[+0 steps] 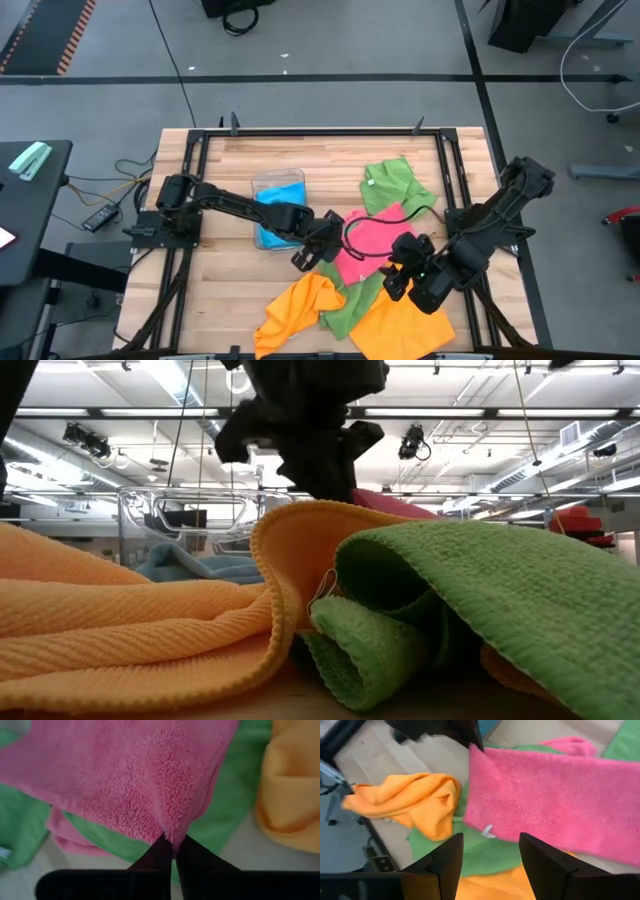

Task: Fold microfiber towels
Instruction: Fold the top pink towel

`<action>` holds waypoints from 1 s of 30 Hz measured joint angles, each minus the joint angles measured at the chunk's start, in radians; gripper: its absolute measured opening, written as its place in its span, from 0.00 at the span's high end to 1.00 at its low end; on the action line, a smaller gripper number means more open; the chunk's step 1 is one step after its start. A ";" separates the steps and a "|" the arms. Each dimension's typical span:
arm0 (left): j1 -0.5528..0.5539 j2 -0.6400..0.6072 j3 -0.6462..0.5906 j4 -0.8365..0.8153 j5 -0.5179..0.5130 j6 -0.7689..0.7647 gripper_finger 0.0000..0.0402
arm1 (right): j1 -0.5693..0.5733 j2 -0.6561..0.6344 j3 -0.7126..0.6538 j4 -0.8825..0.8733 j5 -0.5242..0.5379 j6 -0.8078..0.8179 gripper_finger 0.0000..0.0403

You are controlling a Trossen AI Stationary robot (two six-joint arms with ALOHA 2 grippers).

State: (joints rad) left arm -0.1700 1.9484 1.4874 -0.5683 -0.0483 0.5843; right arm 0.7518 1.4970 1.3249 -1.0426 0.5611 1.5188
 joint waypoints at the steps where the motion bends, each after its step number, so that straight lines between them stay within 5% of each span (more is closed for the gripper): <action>1: 0.002 0.000 0.011 -0.022 0.010 -0.013 0.96 | 0.001 0.006 -0.030 0.036 0.002 0.000 0.50; 15: 0.038 -0.001 0.128 -0.088 0.130 -0.229 0.95 | -0.099 0.030 -0.240 0.397 0.018 -0.107 0.43; 30: 0.102 0.008 0.149 -0.004 0.159 -0.392 0.95 | -0.174 0.031 -0.239 0.433 0.027 -0.303 0.34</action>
State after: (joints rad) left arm -0.0681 1.9565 1.6363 -0.5726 0.1110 0.1926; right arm 0.5774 1.5280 1.0855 -0.6101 0.5877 1.2154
